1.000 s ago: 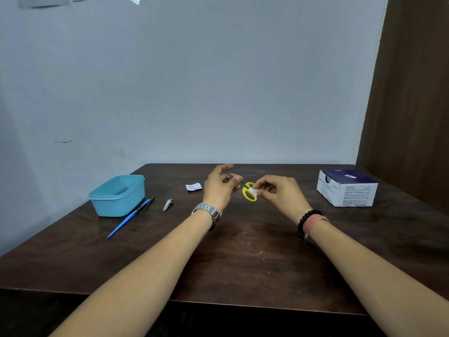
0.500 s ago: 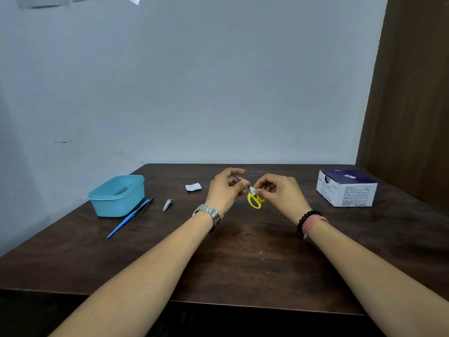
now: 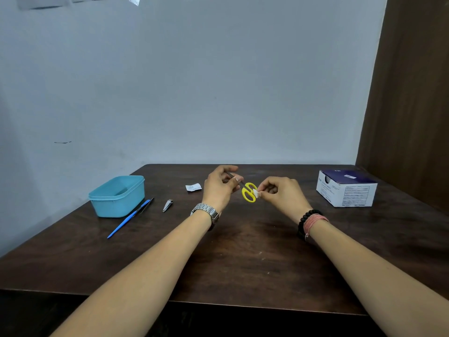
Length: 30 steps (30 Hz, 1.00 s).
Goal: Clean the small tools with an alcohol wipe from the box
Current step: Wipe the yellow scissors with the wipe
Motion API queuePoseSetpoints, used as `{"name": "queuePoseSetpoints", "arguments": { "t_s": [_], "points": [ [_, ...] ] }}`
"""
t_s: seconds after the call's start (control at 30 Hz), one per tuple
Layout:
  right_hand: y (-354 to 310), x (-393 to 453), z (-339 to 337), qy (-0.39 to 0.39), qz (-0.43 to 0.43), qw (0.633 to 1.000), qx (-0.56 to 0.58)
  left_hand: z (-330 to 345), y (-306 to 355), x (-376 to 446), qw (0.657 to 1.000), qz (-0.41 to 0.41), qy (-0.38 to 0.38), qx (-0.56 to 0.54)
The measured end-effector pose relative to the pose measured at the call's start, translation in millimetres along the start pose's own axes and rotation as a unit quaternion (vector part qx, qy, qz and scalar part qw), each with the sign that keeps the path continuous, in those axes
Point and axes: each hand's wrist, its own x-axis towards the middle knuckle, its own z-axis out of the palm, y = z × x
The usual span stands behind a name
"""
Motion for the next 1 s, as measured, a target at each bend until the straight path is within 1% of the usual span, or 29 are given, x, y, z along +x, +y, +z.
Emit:
{"name": "queuePoseSetpoints", "arguments": {
  "t_s": [0.4,0.5,0.7,0.93,1.0],
  "points": [
    [-6.5,-2.3,1.1,-0.004,-0.067,0.997,0.026,6.9,0.7,-7.0,0.998,-0.001,-0.063,-0.009],
    [-6.9,-2.6,1.3,-0.006,-0.067,0.997,0.025,7.3,0.9,-8.0,0.997,0.008,-0.075,0.002],
    [-4.1,-1.1,1.0,-0.008,-0.049,0.999,0.018,3.8,1.8,-6.0,0.998,0.010,-0.057,0.008],
    [-7.4,-2.6,1.7,-0.014,-0.067,0.997,0.022,7.5,-0.8,-8.7,0.995,0.025,-0.092,0.037],
    [-7.4,-2.5,1.2,-0.013,-0.067,0.998,0.015,7.4,-0.8,-8.4,0.995,0.027,-0.092,0.039]
  ]
}}
